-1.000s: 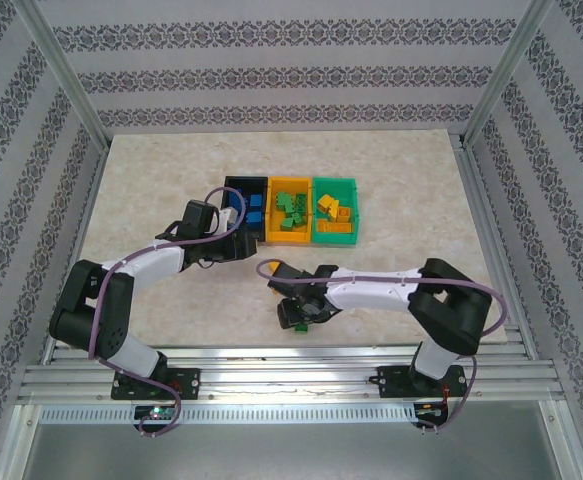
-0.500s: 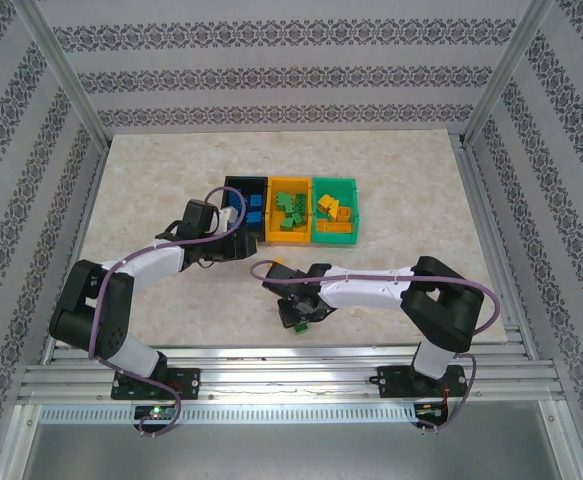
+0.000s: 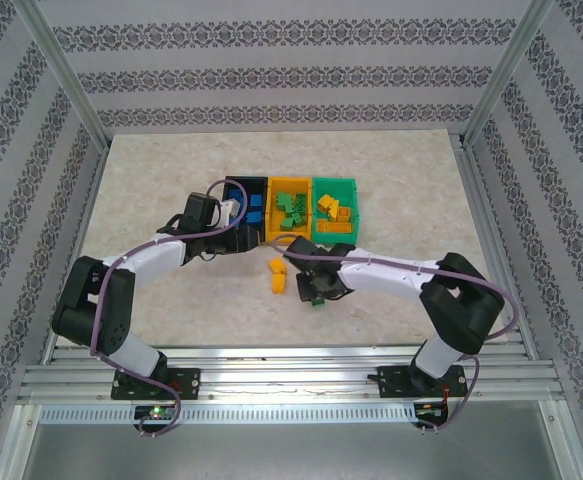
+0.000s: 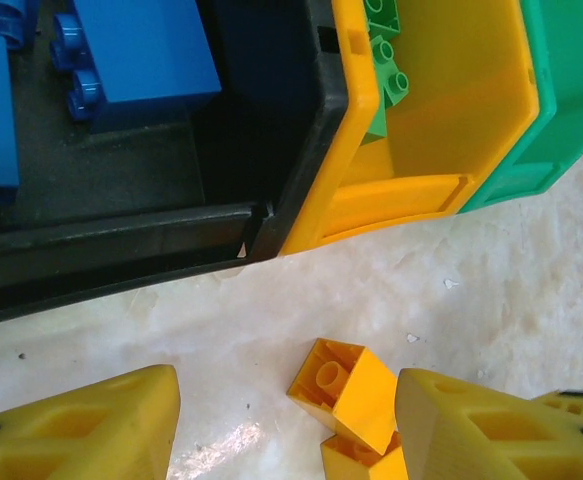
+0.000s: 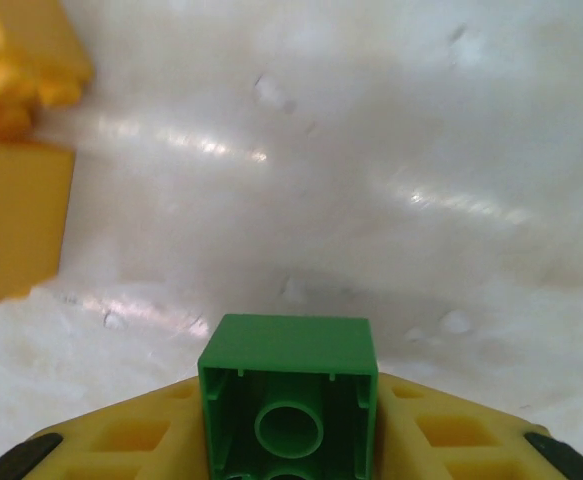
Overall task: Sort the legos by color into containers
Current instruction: Place the lego in the container.
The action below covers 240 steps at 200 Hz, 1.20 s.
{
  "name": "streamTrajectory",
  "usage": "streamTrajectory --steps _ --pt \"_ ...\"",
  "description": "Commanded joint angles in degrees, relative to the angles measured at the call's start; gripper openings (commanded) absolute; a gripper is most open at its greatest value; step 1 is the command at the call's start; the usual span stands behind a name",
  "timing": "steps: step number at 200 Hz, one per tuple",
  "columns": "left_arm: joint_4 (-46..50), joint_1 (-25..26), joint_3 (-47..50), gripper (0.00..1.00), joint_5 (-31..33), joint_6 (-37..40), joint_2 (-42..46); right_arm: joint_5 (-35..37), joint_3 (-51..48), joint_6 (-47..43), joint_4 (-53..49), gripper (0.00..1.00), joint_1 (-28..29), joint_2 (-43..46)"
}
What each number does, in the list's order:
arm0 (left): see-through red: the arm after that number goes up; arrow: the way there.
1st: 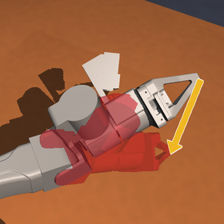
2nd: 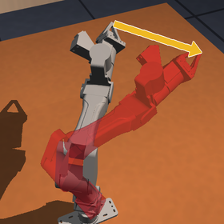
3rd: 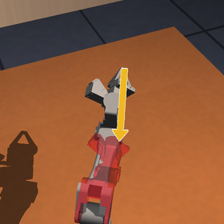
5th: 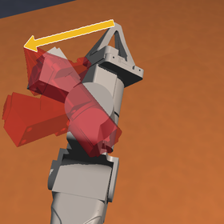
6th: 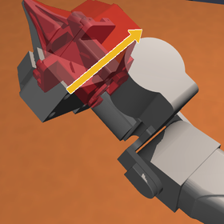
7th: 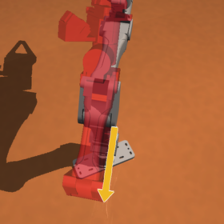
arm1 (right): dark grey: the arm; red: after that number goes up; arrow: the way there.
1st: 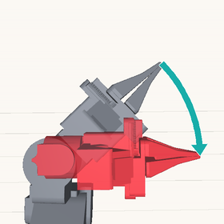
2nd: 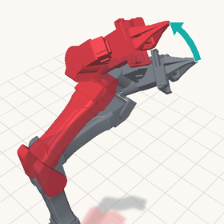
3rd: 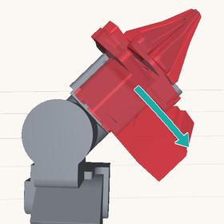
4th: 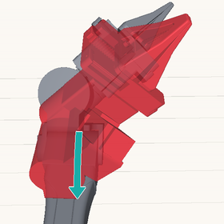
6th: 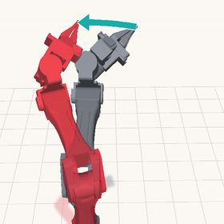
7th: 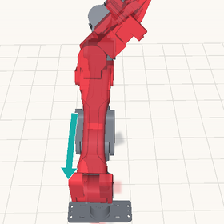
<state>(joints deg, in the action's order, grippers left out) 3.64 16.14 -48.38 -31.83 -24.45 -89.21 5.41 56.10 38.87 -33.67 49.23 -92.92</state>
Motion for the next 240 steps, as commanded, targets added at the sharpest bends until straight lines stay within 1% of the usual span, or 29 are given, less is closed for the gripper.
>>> streamTrajectory --steps 1,30,65,99,137,153,183,240 --pt "1.9 0.7 -0.1 0.59 1.1 1.3 1.9 1.6 0.2 -4.4 0.6 0.4 -3.4 3.5" --pt "1.5 0.7 0.9 0.59 1.7 0.5 3.0 -0.4 0.5 -6.3 2.1 0.38 -8.4 6.9" --pt "2.0 0.6 1.1 0.59 2.7 0.4 4.3 0.1 1.1 -9.1 2.2 0.38 -12.2 11.1" --pt "3.1 0.7 0.4 0.59 2.8 0.6 4.6 -1.3 1.4 -10.8 2.5 0.38 -16.4 15.7" --pt "3.6 0.7 0.4 0.59 3.4 0.5 5.1 -1.4 1.9 -12.5 5.9 0.38 -20.0 19.2" --pt "3.9 0.6 0.0 0.59 3.3 0.2 5.2 -1.7 3.5 -12.9 7.7 0.38 -21.0 18.7" --pt "3.9 0.7 -0.3 0.59 3.5 -0.2 5.8 -3.2 8.2 -14.2 10.3 0.38 -21.5 15.2" --pt "6.3 0.7 -0.2 0.59 5.5 -0.2 9.0 -8.4 17.7 -14.9 15.7 0.38 -21.5 5.4"
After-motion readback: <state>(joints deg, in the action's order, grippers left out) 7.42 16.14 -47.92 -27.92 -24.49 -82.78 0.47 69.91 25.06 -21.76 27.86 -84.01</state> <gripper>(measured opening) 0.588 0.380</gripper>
